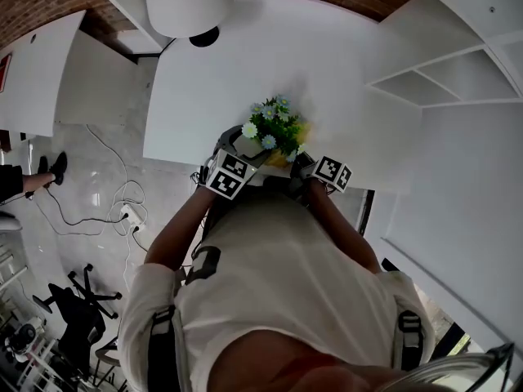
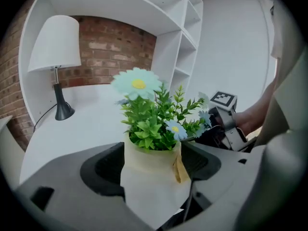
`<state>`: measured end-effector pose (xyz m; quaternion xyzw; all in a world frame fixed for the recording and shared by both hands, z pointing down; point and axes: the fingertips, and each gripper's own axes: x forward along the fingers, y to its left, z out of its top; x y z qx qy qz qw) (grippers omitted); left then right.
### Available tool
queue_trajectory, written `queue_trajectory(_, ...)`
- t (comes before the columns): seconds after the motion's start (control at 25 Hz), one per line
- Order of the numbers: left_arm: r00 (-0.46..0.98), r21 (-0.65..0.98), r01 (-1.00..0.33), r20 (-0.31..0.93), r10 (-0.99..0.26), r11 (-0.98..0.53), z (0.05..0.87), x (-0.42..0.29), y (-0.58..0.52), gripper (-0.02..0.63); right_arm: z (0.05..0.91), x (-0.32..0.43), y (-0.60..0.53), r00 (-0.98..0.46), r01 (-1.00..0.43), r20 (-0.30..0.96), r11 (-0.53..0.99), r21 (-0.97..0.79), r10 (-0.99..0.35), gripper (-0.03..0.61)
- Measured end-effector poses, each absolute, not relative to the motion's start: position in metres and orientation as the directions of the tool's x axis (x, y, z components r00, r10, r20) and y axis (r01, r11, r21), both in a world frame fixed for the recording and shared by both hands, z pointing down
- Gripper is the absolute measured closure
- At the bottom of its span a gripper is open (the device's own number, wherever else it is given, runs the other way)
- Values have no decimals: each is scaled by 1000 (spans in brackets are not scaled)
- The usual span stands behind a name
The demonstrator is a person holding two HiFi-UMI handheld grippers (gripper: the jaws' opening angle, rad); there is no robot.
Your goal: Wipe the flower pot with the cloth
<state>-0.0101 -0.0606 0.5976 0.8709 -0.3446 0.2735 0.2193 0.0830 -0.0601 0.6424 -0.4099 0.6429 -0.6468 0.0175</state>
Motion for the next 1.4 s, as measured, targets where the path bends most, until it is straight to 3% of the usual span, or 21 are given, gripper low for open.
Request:
queue_trajectory(0.2, 669, 202, -642, 618, -413, -739, 581, -33, -74, 256, 644, 86, -64, -670, -512, 507, -157, -845, -542, 468)
queue_trajectory(0.44, 738, 188, -510, 596, -315, -839, 588, -11, -74, 253, 641, 81, -61, -689, -490, 491, -156, -857, -533, 469)
queue_trajectory(0.64, 696, 130, -606, 564, -444, -785, 593, -15, -71, 254, 612, 72, -63, -707, -442, 433, -128, -888, -559, 469)
queue_trajectory(0.84, 567, 181, -789, 584, -582, -587, 592, -16, -74, 254, 584, 70, -68, -729, -398, 363, -71, -915, -580, 469)
queue_trajectory(1.2, 633, 234, -704, 636, -442, -671, 601, -21, -41, 253, 642, 71, -42, -678, -530, 505, -121, -839, -534, 472)
queue_trajectory(1.4, 597, 172, -722, 644, -478, -670, 605, -29, -42, 254, 647, 72, -38, -669, -558, 516, -98, -824, -534, 472)
